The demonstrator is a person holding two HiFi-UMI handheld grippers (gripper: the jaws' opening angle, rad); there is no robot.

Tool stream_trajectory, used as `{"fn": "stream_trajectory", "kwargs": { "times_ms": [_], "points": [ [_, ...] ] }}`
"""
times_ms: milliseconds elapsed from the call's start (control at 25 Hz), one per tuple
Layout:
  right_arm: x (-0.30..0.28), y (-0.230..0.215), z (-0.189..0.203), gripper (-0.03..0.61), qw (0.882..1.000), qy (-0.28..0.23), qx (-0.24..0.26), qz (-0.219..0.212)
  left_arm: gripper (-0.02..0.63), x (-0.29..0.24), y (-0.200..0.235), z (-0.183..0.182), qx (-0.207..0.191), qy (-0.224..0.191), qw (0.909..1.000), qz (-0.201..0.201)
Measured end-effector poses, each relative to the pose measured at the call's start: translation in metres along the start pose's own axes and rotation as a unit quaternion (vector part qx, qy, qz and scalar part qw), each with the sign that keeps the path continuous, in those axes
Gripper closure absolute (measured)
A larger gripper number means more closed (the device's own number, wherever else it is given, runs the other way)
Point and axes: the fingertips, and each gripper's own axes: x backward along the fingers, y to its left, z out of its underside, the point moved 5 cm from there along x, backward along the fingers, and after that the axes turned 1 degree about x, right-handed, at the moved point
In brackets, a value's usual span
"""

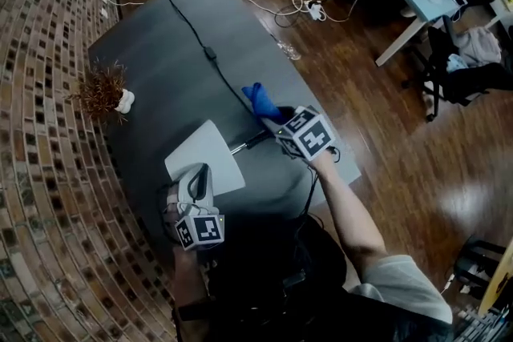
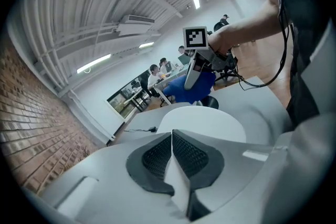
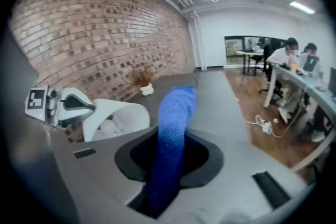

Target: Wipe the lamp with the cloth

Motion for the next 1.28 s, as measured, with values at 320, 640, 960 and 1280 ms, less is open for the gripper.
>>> {"fn": "stream_trajectory", "kwargs": {
  "times_ms": [320, 640, 960, 1280],
  "points": [
    [-0.059, 0.048, 0.046, 0.489, 0.999, 0.038, -0.006, -0.030, 0.611, 0.008, -0.012, 0.000, -0.002, -0.004, 1.0000, -0.002],
    [0.027, -0.080, 0.059, 0.491, 0.984, 0.070, -0.011, 0.166, 0.610, 0.008, -0.012, 0.000, -0.003, -0.009, 0.9999, -0.004],
    [-0.017, 0.052, 0.033, 0.491, 0.997, -0.030, -0.044, -0.063, 0.610, -0.021, 0.031, 0.008, 0.015, 0.005, 0.9999, 0.002],
    [-0.070, 0.050, 0.052, 0.491, 0.997, -0.014, -0.060, -0.041, 0.609, -0.074, 0.083, 0.007, 0.024, 0.030, 0.9990, 0.023]
  ]
}}
